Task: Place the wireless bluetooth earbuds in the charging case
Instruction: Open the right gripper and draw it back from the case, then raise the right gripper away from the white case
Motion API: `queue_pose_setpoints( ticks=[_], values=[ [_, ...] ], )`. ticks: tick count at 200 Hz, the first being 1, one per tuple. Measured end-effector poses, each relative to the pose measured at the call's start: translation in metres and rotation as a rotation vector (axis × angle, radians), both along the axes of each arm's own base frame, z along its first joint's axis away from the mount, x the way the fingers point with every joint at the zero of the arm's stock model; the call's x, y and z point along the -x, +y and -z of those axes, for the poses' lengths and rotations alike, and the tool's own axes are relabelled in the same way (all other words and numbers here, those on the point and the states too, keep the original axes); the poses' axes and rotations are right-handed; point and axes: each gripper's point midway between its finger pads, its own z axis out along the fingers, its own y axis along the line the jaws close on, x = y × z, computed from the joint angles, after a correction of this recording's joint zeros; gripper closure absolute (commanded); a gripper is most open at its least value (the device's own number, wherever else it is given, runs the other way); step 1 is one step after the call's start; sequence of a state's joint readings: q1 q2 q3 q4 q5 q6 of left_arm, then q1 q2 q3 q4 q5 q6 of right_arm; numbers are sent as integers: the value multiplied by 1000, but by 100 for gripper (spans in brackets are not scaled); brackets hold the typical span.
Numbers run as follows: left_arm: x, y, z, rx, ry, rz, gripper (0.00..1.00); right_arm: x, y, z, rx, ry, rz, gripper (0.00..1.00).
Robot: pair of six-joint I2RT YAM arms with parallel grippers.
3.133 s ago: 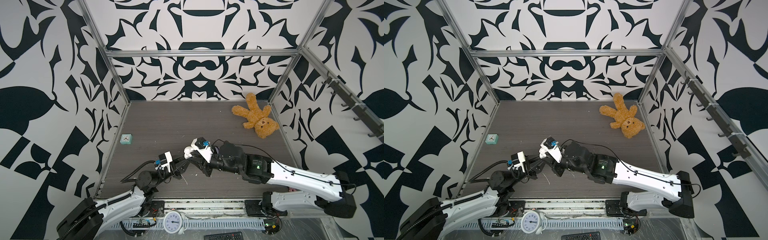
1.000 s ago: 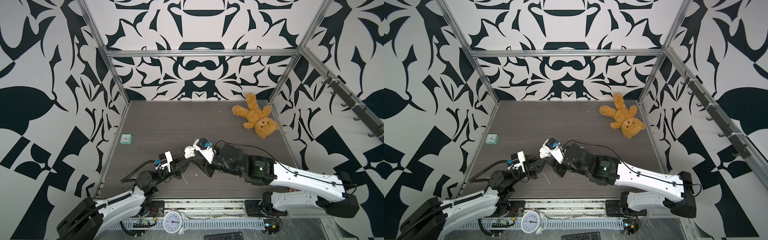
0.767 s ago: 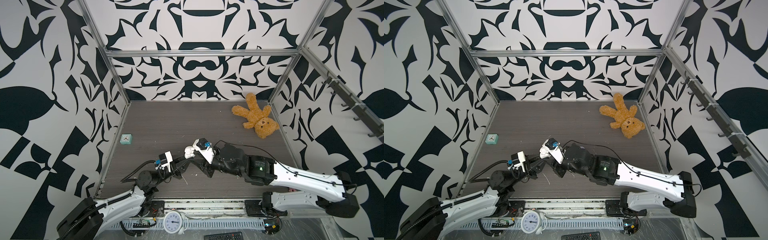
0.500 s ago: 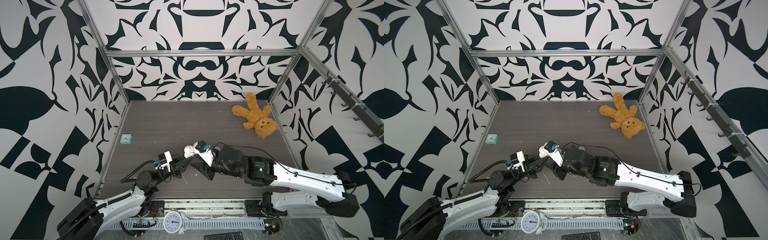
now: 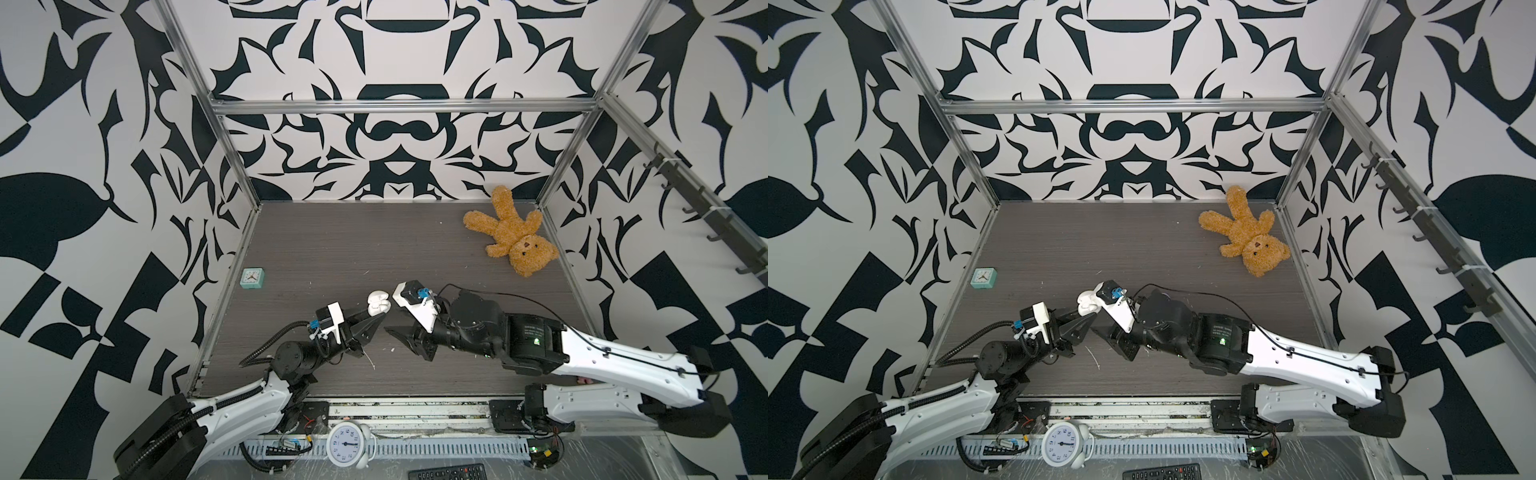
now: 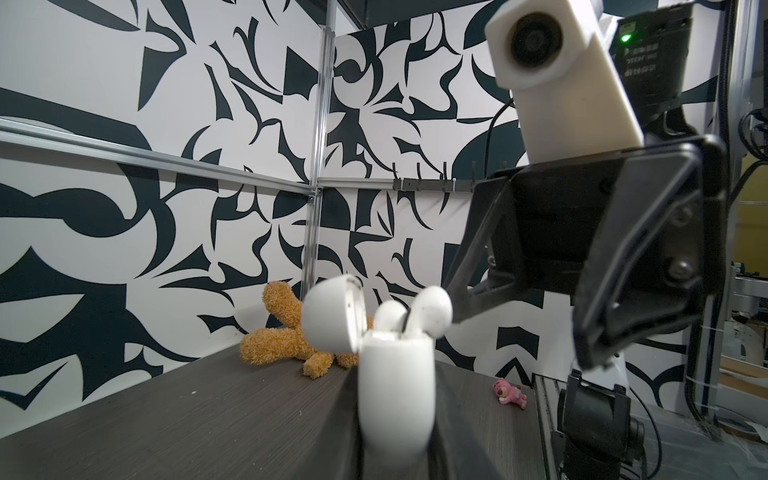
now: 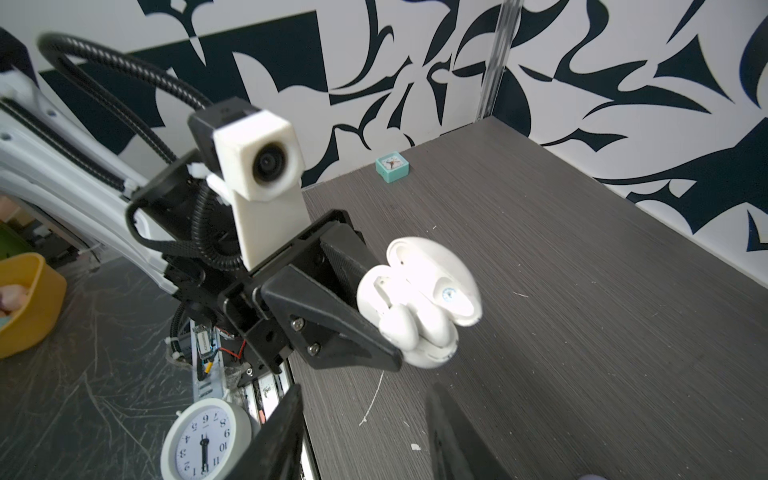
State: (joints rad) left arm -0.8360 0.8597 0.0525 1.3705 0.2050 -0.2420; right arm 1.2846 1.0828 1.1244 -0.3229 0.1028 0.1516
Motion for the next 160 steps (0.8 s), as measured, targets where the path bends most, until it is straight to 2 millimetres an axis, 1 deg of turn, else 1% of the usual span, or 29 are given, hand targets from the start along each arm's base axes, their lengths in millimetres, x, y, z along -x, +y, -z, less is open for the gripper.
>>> queue_pose_setpoints(
  ticks=[20, 50, 68, 104, 128, 148, 160],
  values=[
    [0, 0, 0, 0, -1, 0, 100, 3, -3, -10, -31, -9, -15, 35],
    [0, 0, 0, 1, -1, 1, 100, 4, -2, -10, -34, -5, -33, 20],
    [1, 0, -1, 2, -2, 3, 100, 2, -1, -13, -61, 28, -47, 17],
    [3, -1, 0, -2, -3, 16, 100, -13, -4, -23, -133, 99, -48, 10],
    [3, -1, 0, -3, -4, 21, 100, -16, -2, -27, -174, 156, -70, 5],
    [3, -1, 0, -3, -5, 21, 100, -17, 2, -25, -188, 205, -87, 2],
    [3, -1, 0, -3, -5, 21, 100, -18, 5, -22, -189, 233, -95, 2]
  ],
)
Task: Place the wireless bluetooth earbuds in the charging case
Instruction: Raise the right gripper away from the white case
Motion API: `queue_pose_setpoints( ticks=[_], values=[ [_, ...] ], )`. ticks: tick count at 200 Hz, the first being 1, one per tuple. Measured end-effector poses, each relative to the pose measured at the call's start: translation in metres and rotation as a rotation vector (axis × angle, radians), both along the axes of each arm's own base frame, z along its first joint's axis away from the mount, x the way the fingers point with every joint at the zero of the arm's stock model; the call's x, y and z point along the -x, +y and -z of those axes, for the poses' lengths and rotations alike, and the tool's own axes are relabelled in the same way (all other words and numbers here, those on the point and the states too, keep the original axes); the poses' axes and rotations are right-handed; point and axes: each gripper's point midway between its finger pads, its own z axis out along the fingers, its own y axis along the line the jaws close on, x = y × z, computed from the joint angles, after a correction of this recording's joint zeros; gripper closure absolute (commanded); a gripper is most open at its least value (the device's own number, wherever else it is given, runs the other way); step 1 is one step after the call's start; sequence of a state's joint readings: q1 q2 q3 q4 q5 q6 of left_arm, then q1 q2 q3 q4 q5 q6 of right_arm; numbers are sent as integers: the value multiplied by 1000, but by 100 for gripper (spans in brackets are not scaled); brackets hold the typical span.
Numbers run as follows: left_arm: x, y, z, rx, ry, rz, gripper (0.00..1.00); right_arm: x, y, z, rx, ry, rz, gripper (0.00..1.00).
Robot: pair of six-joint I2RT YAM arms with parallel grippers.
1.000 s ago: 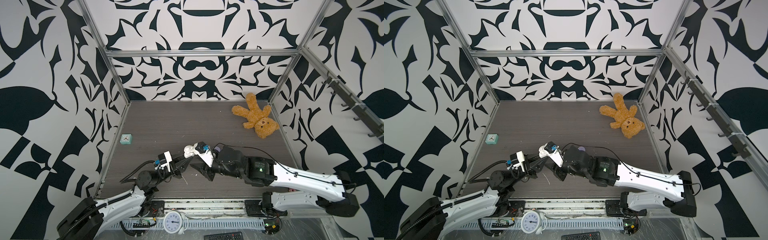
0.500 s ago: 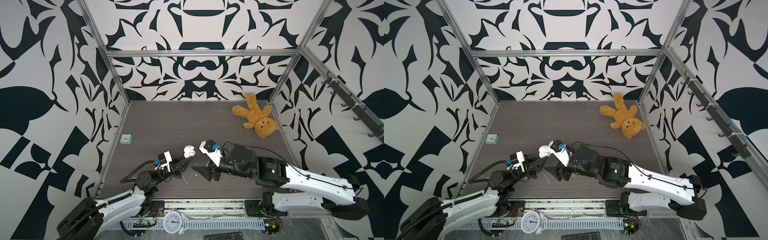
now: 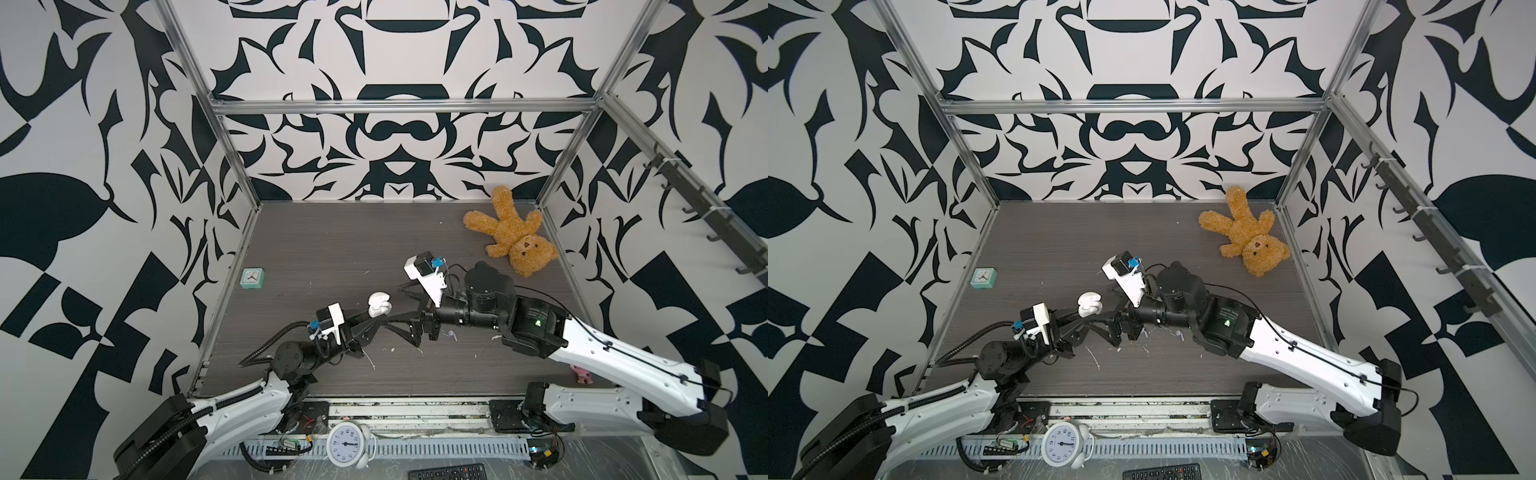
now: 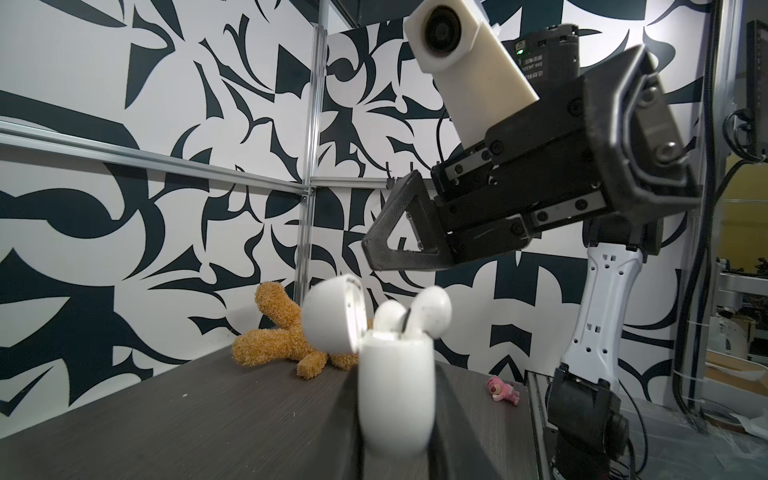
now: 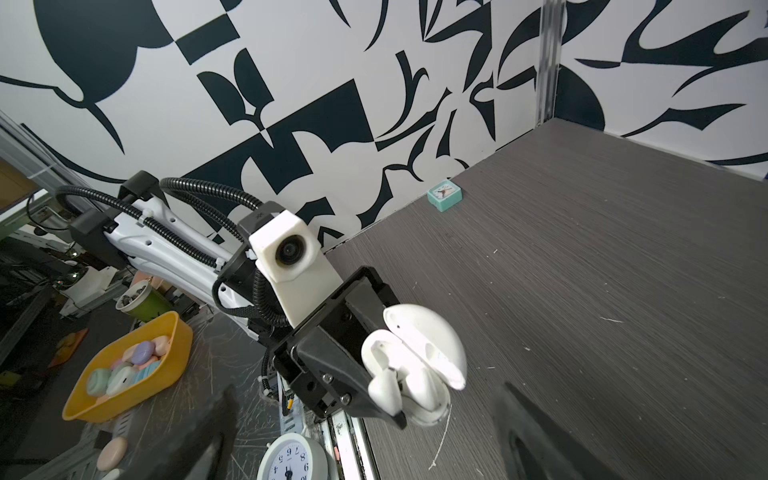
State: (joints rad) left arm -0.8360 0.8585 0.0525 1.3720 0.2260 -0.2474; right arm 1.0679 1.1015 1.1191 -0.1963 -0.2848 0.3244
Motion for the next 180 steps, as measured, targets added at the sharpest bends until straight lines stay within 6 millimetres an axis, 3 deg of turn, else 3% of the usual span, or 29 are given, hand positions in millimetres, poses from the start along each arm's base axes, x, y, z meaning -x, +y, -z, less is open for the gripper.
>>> queue_pose_setpoints(
  ticks=[107, 180],
  values=[
    [0, 0, 0, 2, 1, -2, 100, 4, 10, 11, -5, 117, -44, 1],
    [-3, 1, 0, 6, 8, -18, 100, 8, -2, -2, -30, 91, -29, 1]
  ],
)
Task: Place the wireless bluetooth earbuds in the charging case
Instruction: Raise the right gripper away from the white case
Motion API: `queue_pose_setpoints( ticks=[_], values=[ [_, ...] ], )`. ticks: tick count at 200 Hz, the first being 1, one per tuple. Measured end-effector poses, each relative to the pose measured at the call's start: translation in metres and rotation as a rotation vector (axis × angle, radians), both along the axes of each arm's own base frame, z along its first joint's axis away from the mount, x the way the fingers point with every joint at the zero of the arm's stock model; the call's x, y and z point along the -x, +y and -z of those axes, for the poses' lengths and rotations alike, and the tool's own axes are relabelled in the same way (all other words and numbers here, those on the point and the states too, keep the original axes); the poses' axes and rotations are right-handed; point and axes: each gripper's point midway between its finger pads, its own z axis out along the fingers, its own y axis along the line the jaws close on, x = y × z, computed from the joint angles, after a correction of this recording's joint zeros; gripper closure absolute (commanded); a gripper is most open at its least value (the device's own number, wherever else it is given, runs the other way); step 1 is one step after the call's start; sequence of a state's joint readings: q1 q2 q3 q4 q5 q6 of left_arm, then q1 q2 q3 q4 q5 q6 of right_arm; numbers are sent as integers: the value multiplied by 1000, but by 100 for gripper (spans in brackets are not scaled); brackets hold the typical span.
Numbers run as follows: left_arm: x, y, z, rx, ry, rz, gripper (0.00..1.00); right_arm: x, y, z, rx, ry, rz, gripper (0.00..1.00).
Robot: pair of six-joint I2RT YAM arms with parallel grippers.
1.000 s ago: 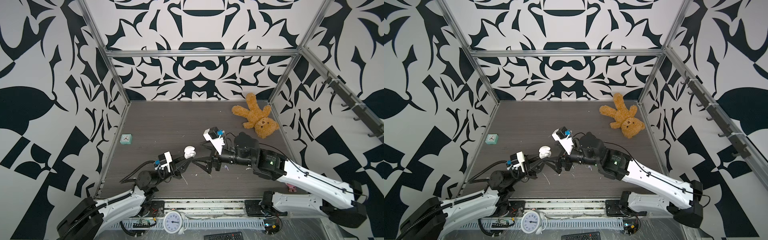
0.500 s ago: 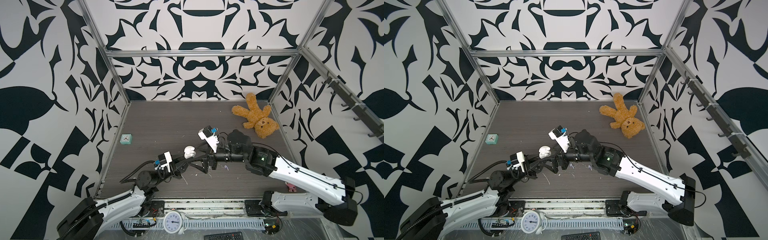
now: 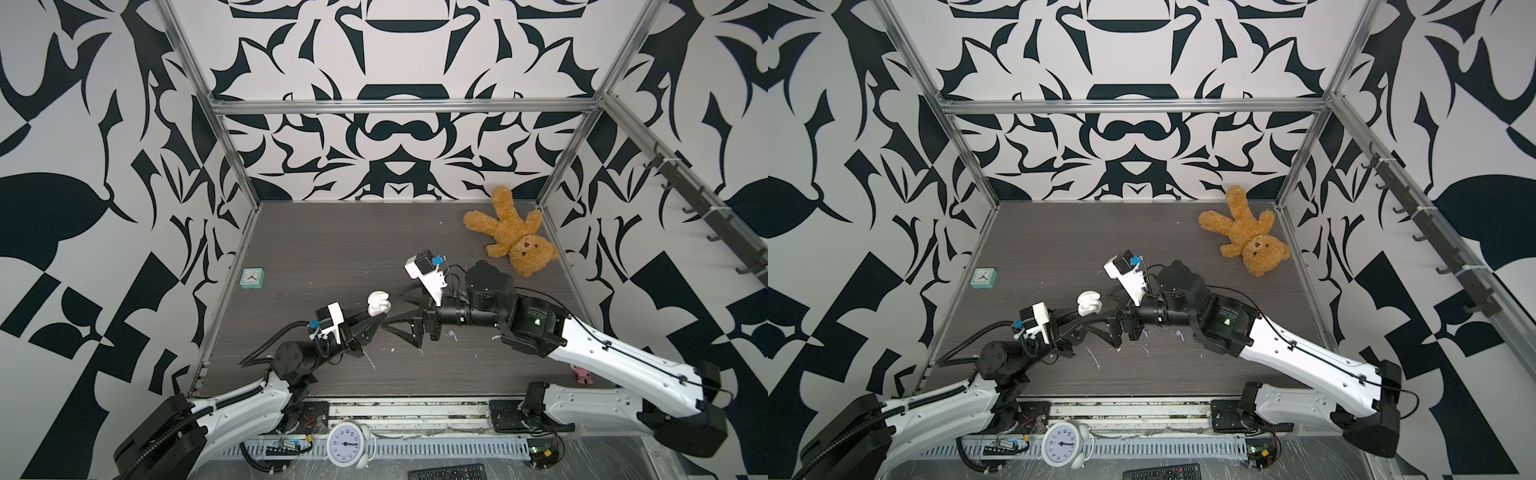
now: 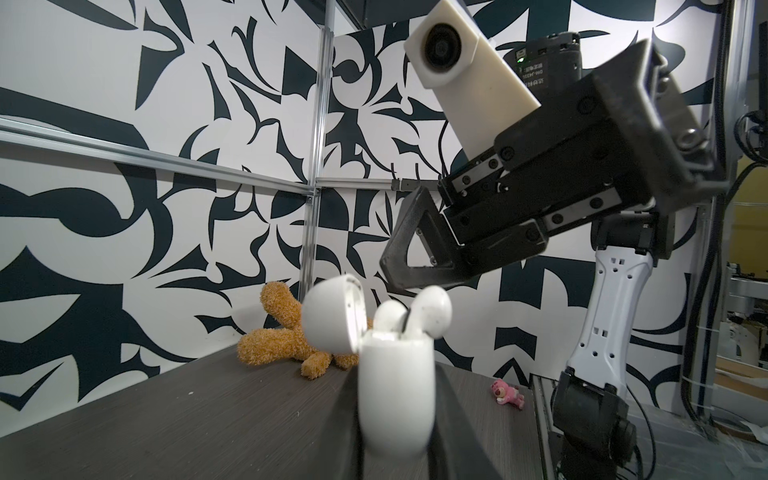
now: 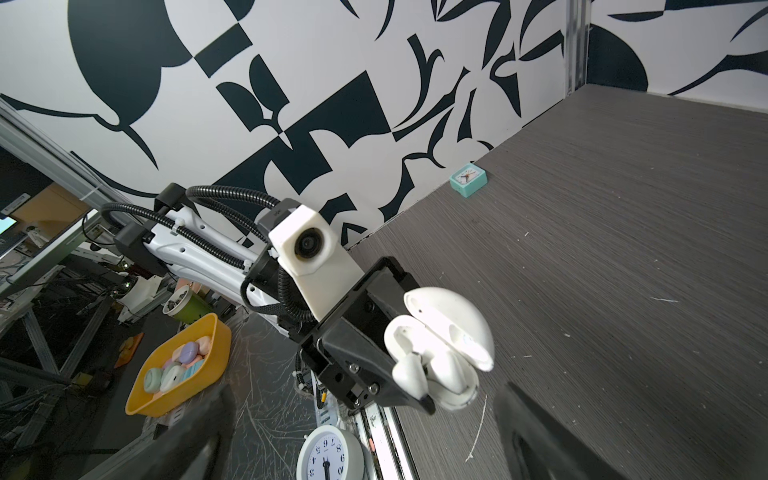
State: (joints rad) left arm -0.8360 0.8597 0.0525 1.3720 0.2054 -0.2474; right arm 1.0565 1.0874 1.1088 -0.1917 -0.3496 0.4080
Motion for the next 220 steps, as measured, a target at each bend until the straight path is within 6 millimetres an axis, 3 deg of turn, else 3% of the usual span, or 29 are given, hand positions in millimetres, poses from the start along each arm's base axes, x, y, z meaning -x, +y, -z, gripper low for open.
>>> queue_pose_setpoints(
  ticks=[95, 220],
  values=[
    [-1, 0, 1, -3, 5, -3, 100, 15, 11, 12, 27, 13, -55, 1],
    [-2, -2, 4, -10, 12, -4, 100, 25, 15, 12, 30, 0, -84, 1]
  ],
)
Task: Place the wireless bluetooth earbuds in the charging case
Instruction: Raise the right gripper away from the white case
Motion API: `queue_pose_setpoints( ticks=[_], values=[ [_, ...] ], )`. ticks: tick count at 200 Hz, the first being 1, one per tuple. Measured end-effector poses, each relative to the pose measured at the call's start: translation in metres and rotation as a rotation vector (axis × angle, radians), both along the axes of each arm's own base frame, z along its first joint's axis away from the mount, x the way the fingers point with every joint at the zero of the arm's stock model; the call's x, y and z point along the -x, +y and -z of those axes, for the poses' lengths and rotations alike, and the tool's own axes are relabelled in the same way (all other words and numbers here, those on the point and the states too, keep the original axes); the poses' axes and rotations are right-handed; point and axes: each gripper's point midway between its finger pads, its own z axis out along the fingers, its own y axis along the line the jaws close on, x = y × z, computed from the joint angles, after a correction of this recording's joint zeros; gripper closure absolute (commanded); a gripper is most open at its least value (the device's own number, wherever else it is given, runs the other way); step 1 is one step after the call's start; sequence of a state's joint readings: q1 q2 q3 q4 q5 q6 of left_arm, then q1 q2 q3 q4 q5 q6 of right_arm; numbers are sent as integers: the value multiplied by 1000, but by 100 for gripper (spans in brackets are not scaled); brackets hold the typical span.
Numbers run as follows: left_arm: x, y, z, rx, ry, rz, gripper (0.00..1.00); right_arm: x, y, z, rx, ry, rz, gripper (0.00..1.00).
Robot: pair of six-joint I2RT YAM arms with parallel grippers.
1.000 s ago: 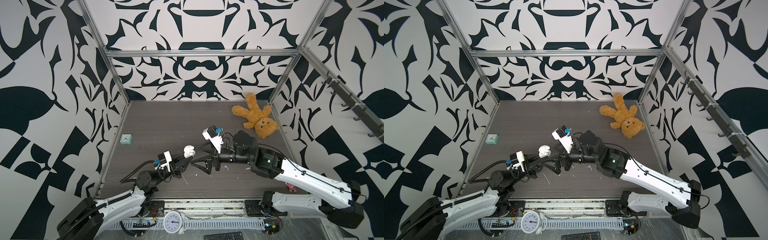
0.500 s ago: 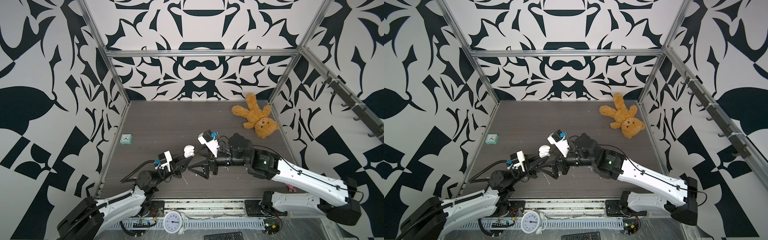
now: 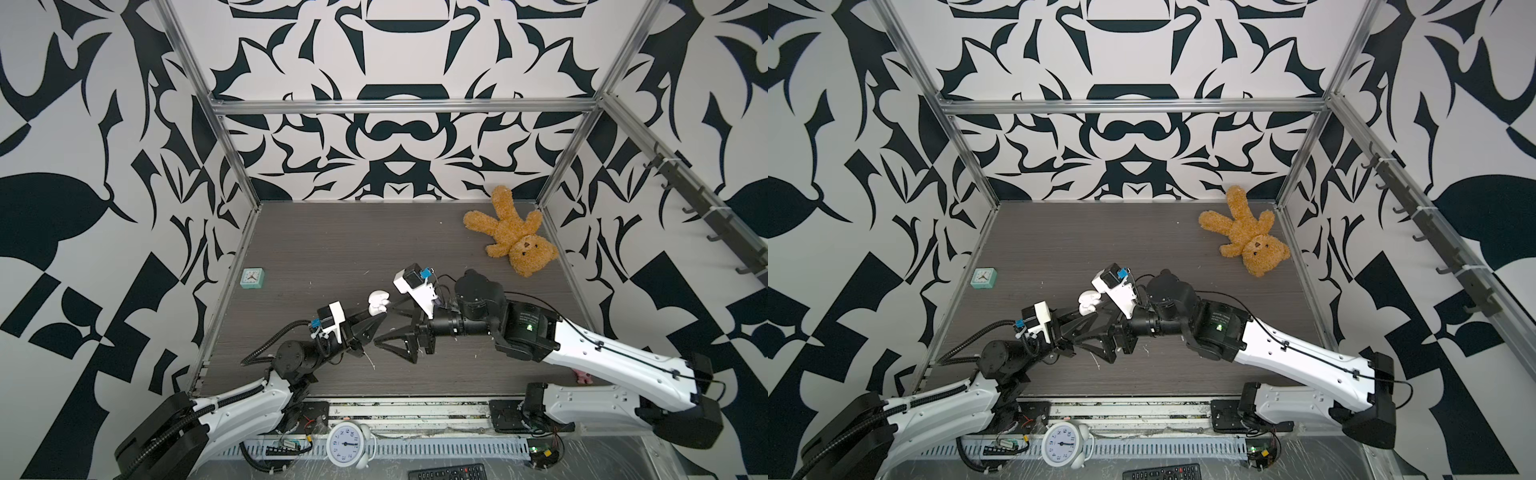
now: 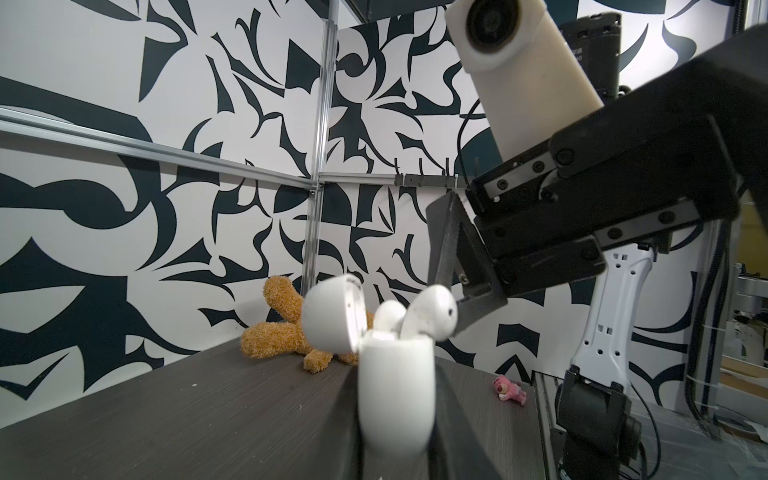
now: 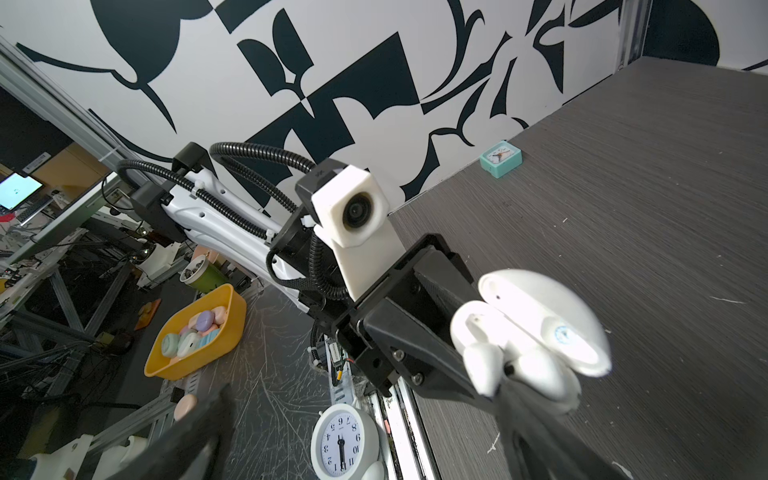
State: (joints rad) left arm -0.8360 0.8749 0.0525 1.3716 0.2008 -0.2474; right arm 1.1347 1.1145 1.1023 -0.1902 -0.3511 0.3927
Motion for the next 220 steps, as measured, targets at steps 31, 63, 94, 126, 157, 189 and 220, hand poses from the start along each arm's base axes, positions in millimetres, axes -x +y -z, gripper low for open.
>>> queue_pose_setpoints(
  ticks=[31, 63, 94, 126, 157, 189, 220],
  values=[
    [0, 0, 0, 0, 0, 0, 100, 2, 1, 0, 0, -2, -4, 1],
    [0, 0, 0, 0, -1, 0, 100, 2, 3, 4, 10, 2, -7, 1],
    [0, 0, 0, 0, 1, -1, 100, 2, 7, 9, 22, 8, -11, 1],
    [0, 0, 0, 0, 2, 1, 100, 4, 8, 7, 16, 5, -16, 1],
    [0, 0, 0, 0, 4, 1, 100, 4, 8, 7, 15, 3, -15, 1],
    [0, -1, 2, -5, 7, 4, 100, 2, 10, 2, 10, -3, -10, 1],
    [-1, -2, 3, -7, 12, 7, 100, 0, 15, 1, 13, -4, -13, 1]
  ],
)
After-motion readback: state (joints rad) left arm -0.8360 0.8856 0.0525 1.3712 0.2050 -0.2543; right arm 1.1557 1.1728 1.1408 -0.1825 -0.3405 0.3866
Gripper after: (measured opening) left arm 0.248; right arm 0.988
